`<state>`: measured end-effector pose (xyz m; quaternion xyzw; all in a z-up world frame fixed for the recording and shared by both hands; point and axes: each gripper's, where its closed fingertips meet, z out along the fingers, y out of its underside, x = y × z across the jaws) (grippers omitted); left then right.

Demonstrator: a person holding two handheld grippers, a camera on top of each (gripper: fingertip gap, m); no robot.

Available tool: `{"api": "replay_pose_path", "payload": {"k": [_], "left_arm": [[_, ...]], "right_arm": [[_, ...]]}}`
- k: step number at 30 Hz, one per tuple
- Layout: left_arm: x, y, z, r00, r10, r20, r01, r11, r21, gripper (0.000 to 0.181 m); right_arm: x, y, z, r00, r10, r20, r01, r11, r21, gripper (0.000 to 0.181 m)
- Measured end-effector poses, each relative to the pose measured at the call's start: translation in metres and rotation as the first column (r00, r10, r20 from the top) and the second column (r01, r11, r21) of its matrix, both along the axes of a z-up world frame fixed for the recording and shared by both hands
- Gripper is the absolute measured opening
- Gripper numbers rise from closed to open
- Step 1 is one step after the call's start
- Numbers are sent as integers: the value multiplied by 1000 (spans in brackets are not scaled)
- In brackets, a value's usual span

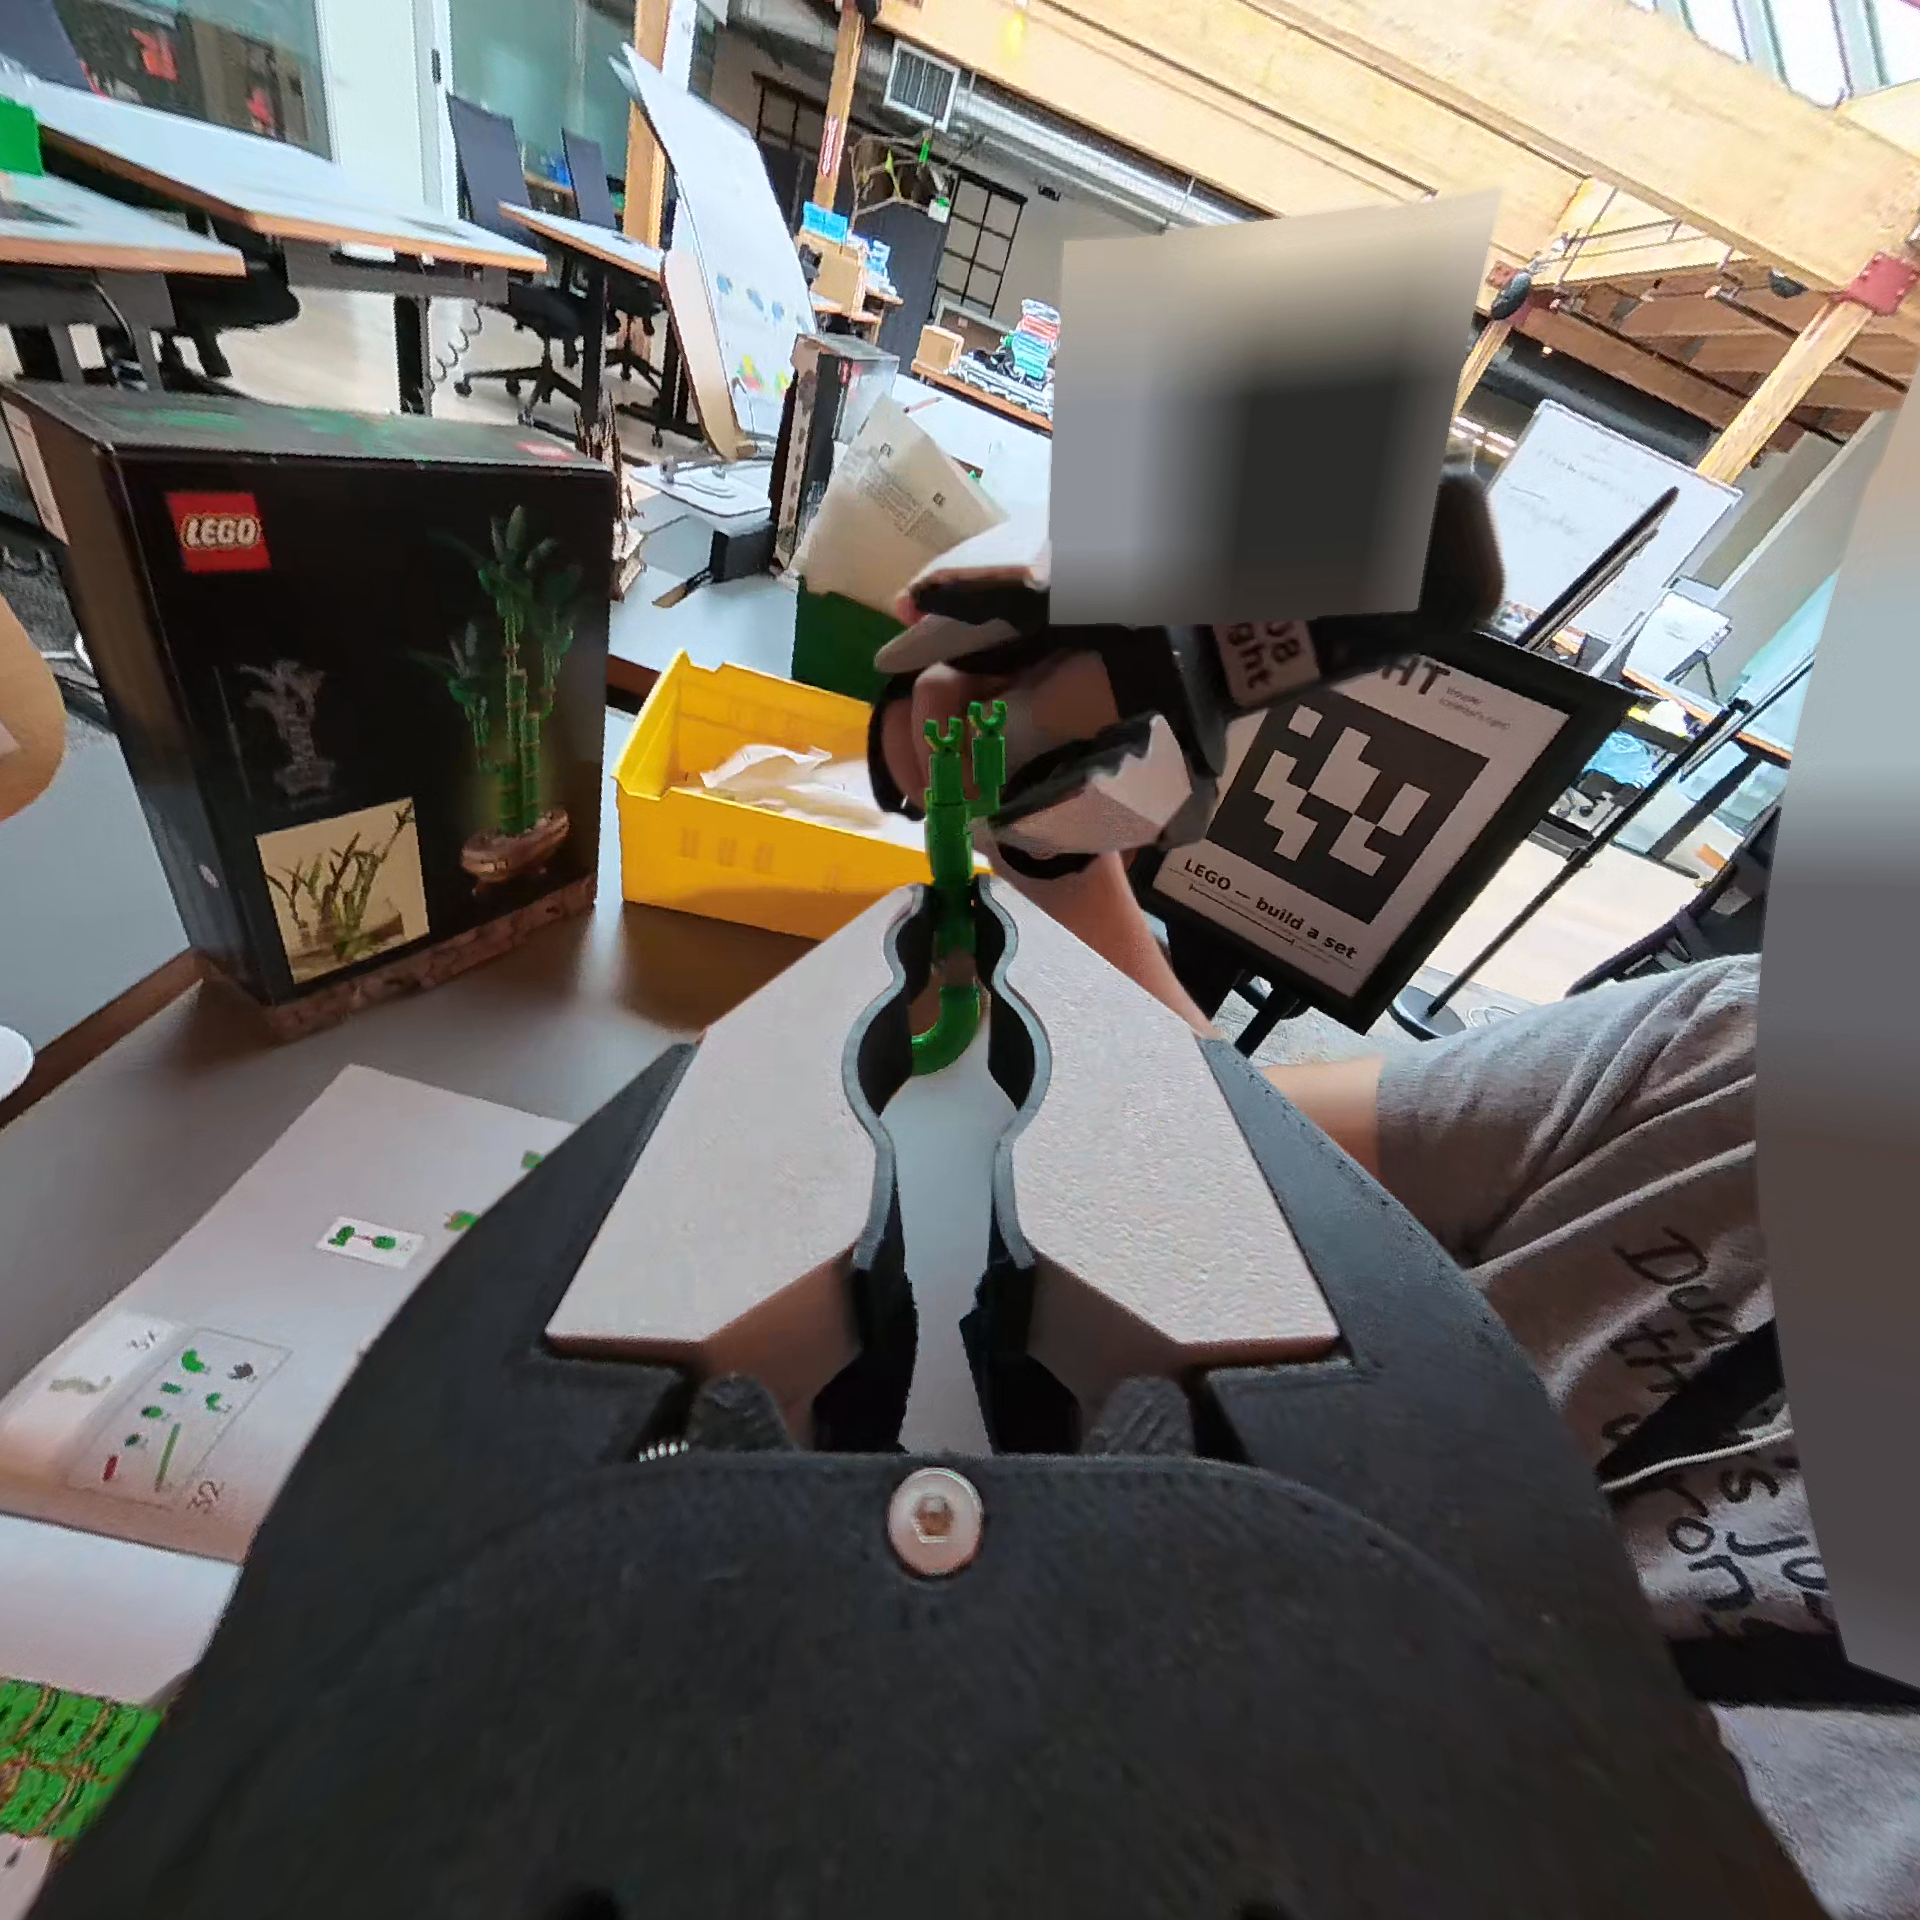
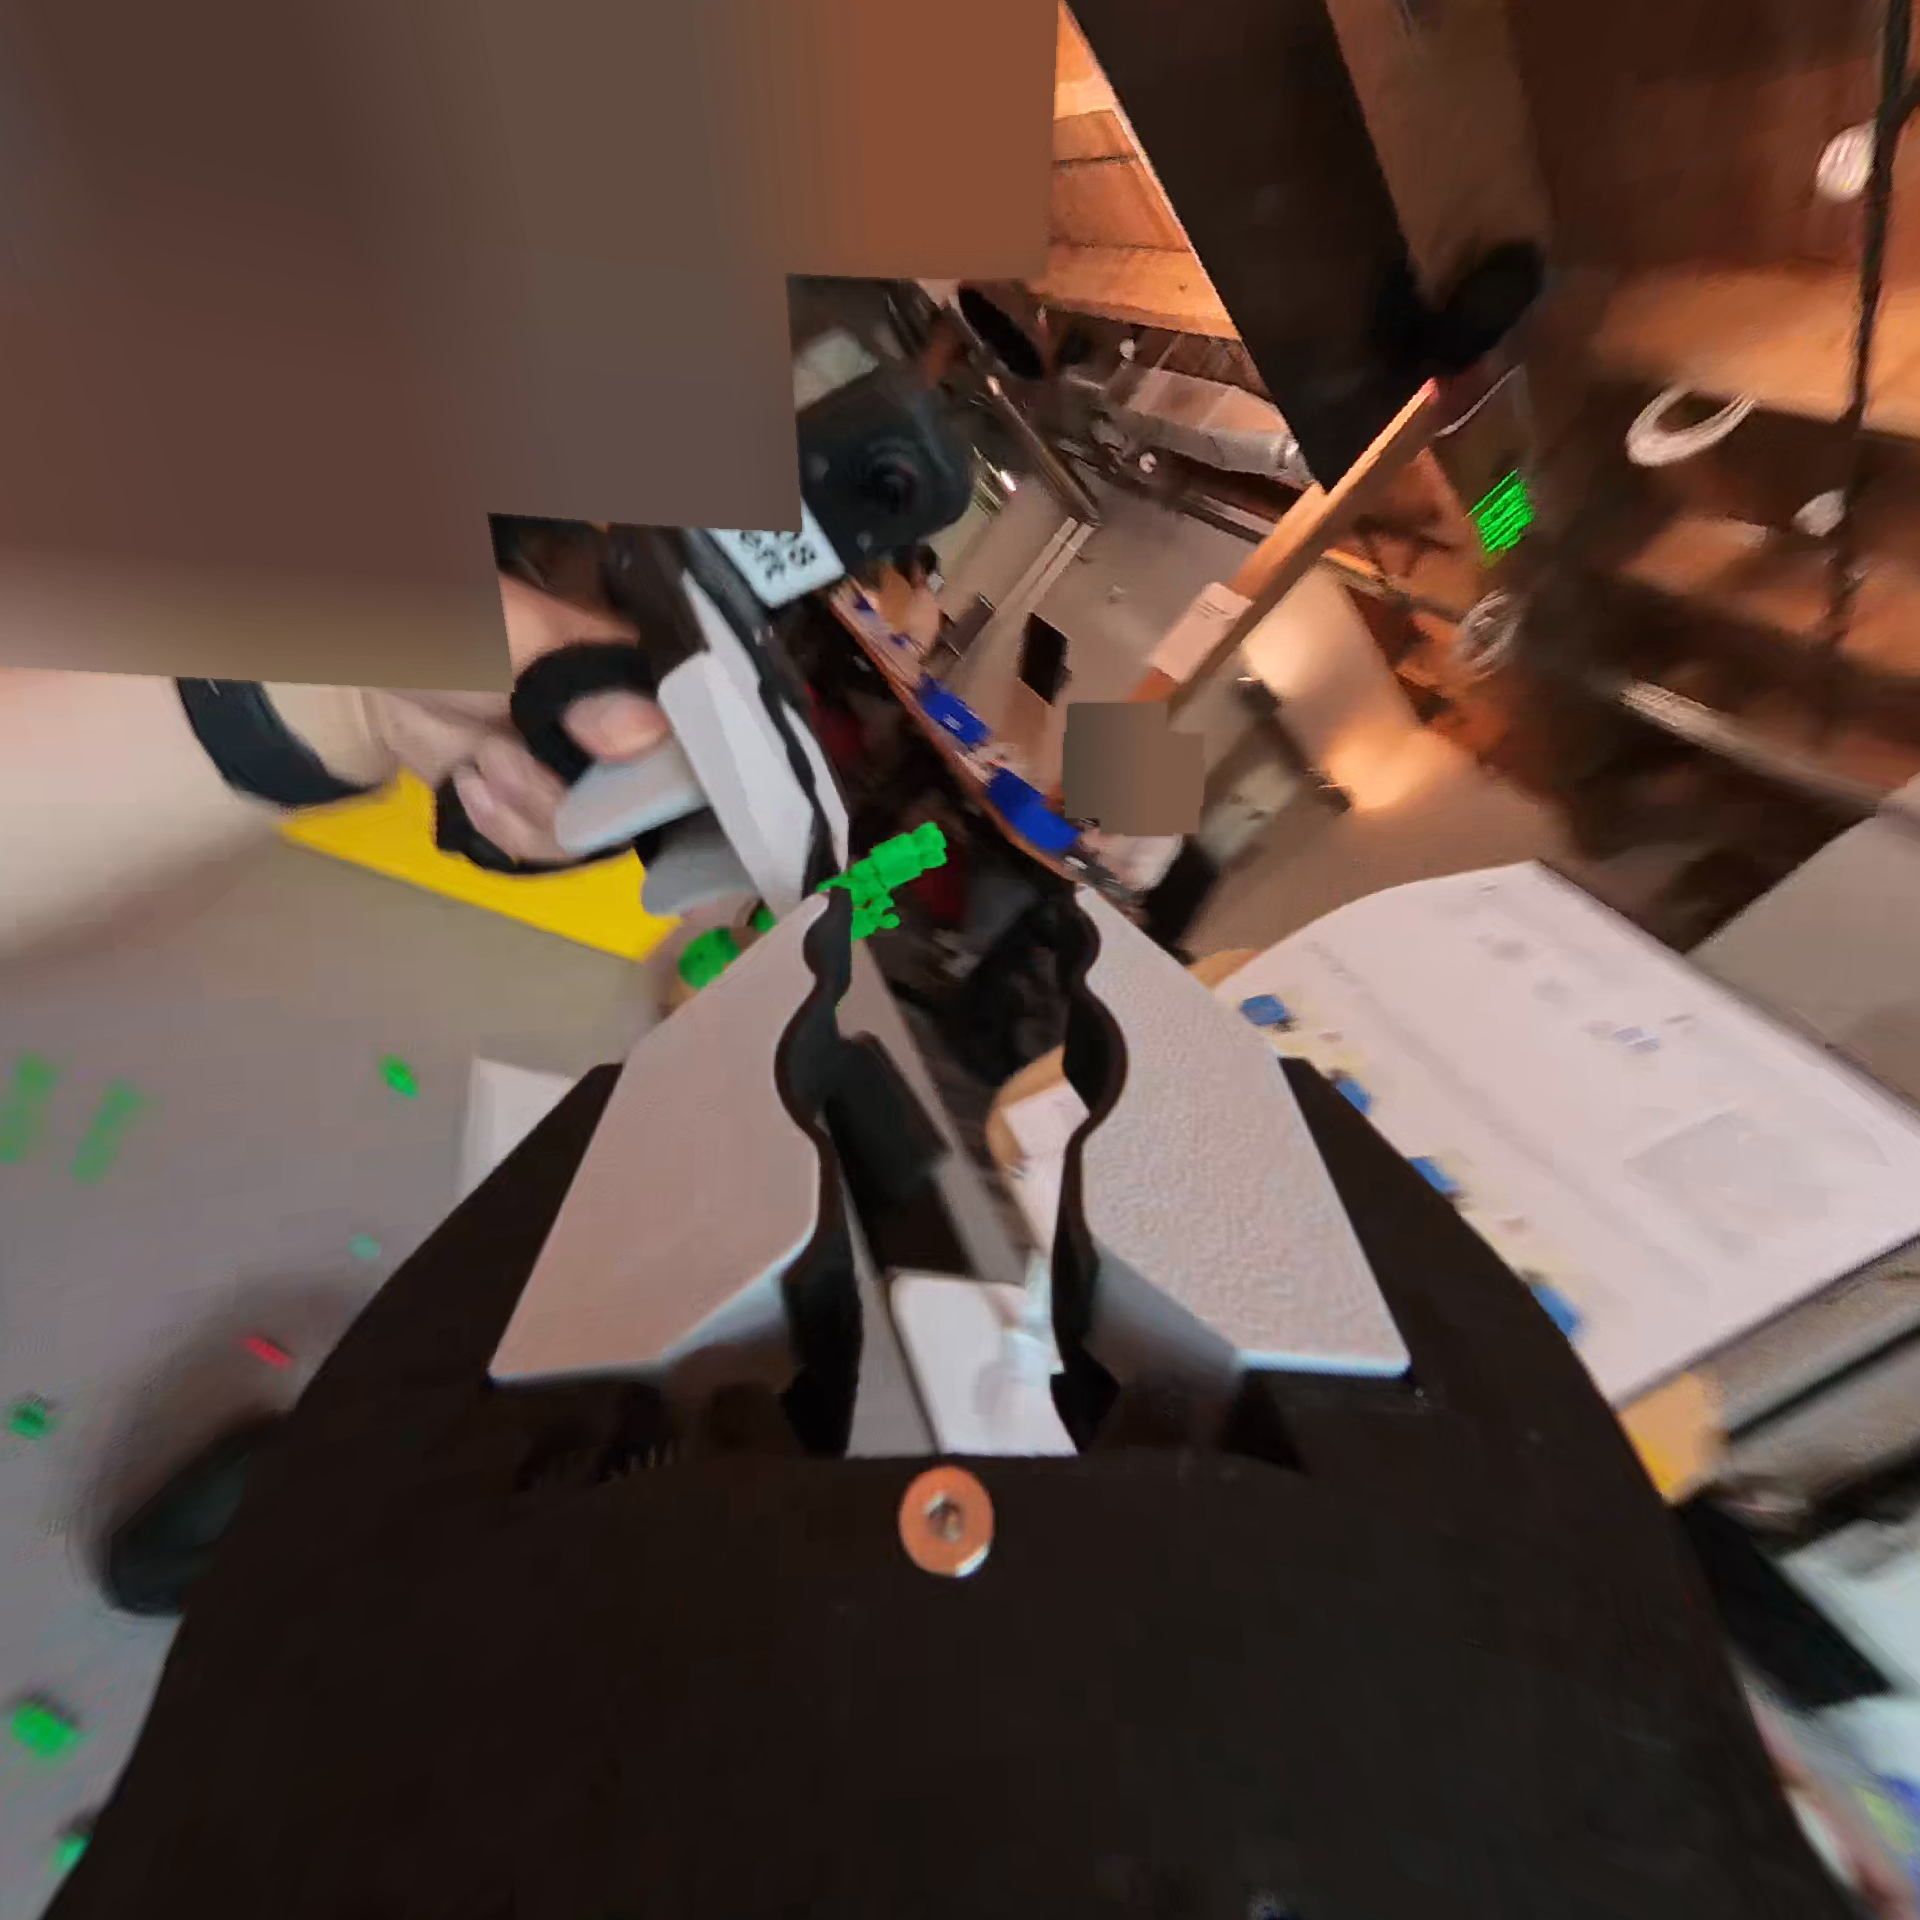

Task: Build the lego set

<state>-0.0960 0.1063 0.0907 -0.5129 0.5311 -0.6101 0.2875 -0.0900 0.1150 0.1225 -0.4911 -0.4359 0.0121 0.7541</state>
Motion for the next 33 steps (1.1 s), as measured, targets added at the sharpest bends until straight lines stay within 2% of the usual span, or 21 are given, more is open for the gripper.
{"api": "replay_pose_path", "payload": {"k": [1, 3, 5, 7, 11, 19, 33], "left_arm": [[0, 0, -3, 1000, 0, -19, -1, 1000, -4, 4], [1, 2, -7, 999, 11, -41, -12, 1000, -9, 5], [2, 2, -10, 998, 17, -60, -17, 1000, -5, 5], [2, 2, -11, 998, 19, -68, -19, 1000, 2, 5], [3, 3, -14, 996, 39, -86, -37, 999, 28, 5], [5, 7, -21, 990, 80, -118, -72, 995, 73, 5], [5, 5, -22, 986, 106, -130, -89, 988, 128, 5]], "right_arm": [[-3, -1, -4, 995, -51, 81, 47, 998, 53, 37], [-8, -1, -8, 980, -108, 166, 92, 991, 97, 36], [-14, -3, -6, 976, -118, 185, 96, 988, 121, 32], [-14, -1, -10, 963, -152, 222, 128, 985, 118, 25], [-10, 4, -17, 932, -216, 290, 192, 975, 110, 25], [-9, 10, -23, 902, -265, 340, 246, 964, 100, 19], [-9, 9, -26, 900, -253, 354, 246, 967, 65, 15]]}}
